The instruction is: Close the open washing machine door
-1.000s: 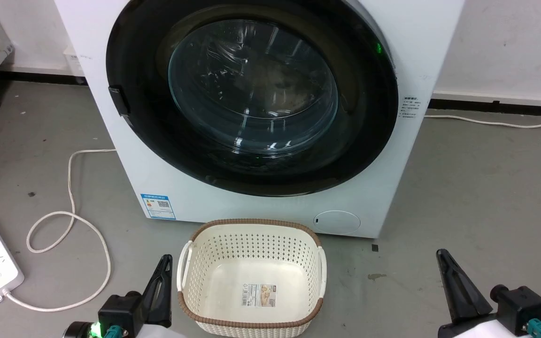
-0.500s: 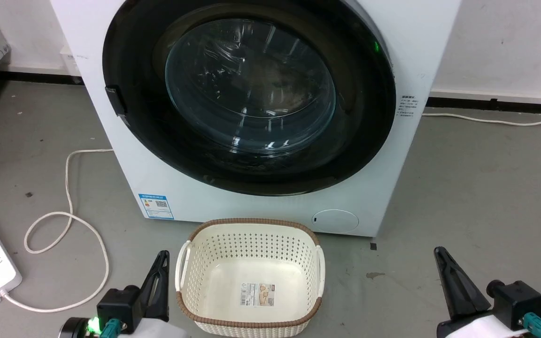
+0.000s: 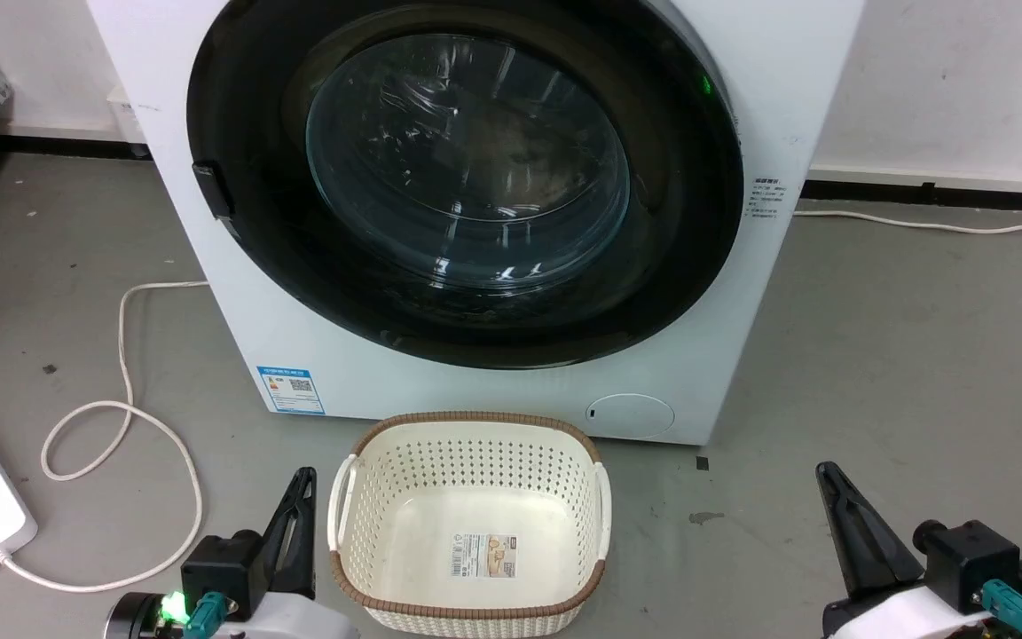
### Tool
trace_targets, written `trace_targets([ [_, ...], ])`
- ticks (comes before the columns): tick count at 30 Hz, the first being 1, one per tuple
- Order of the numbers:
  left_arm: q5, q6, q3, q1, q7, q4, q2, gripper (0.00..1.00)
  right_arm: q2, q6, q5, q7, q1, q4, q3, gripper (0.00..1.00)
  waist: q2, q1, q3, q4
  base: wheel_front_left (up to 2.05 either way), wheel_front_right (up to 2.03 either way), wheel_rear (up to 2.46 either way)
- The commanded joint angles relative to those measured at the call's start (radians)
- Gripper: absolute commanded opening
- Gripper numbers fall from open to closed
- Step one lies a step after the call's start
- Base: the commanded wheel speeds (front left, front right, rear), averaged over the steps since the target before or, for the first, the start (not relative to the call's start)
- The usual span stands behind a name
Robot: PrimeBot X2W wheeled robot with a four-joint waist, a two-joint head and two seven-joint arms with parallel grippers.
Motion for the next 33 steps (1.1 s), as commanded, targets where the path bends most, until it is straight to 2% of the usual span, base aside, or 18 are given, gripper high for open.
trace_targets([
  [1,0.007,0.005,0.003,-0.013,0.006,-0.006,0.000,0.00,0.005,0.000,-0.010,0.004,-0.016,-0.009,0.001,0.00,0.0000,0.0000,0.000,0.000,0.00,0.00,0.00],
  [33,0.038,0.024,0.020,-0.031,0.080,-0.038,0.001,0.00,0.010,-0.001,-0.042,0.077,-0.038,-0.029,0.004,0.00,0.0000,0.0000,0.007,-0.014,0.00,0.00,0.00],
])
